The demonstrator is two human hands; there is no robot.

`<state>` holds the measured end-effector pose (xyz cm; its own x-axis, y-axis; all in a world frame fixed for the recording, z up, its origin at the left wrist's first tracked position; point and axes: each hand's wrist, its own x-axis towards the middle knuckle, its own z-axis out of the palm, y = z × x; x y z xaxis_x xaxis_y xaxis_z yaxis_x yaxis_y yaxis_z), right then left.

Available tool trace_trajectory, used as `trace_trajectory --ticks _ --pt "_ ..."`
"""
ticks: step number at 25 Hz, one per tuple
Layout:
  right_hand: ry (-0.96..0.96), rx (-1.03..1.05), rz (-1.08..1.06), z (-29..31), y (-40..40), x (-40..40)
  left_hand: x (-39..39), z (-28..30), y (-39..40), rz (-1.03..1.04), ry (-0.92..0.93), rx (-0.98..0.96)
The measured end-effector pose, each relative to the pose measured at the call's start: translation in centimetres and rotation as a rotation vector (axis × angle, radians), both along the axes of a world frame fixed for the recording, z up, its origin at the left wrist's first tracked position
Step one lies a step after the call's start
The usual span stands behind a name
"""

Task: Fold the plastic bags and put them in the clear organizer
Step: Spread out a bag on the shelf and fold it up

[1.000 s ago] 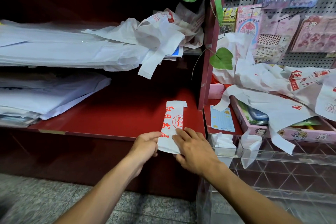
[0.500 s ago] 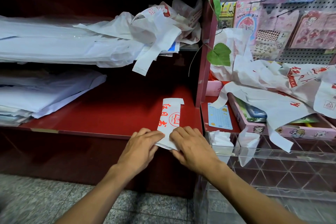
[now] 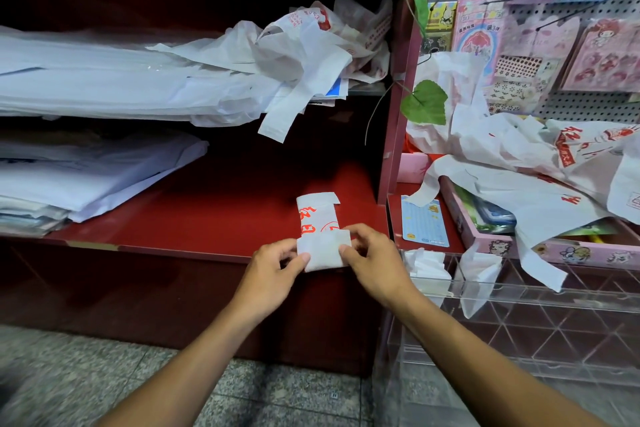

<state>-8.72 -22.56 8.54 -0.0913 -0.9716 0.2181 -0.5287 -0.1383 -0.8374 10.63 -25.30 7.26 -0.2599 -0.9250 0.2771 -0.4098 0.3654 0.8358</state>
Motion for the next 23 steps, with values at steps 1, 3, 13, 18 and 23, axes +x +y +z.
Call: trace_trajectory --ticks 1,3,13,18,23 --pt "-0.009 0.027 -0.029 0.1 -0.2 0.1 -0.3 0.2 0.1 0.045 0.022 0.023" --pt "0.002 0.077 -0.082 0.1 -0.8 0.5 -0.7 0.4 0.1 0.148 0.032 0.071" --pt "0.289 0.047 -0.171 0.2 -1.3 1.5 -0.5 0.2 -0.3 0.205 -0.272 -0.206" --pt "0.514 -0.109 -0.119 -0.3 -1.0 0.4 -0.3 -0.2 0.2 0.002 -0.704 -0.365" --pt "0.634 -0.079 0.118 -0.5 -0.3 -0.7 -0.1 -0.2 -0.2 0.088 -0.639 -0.323"
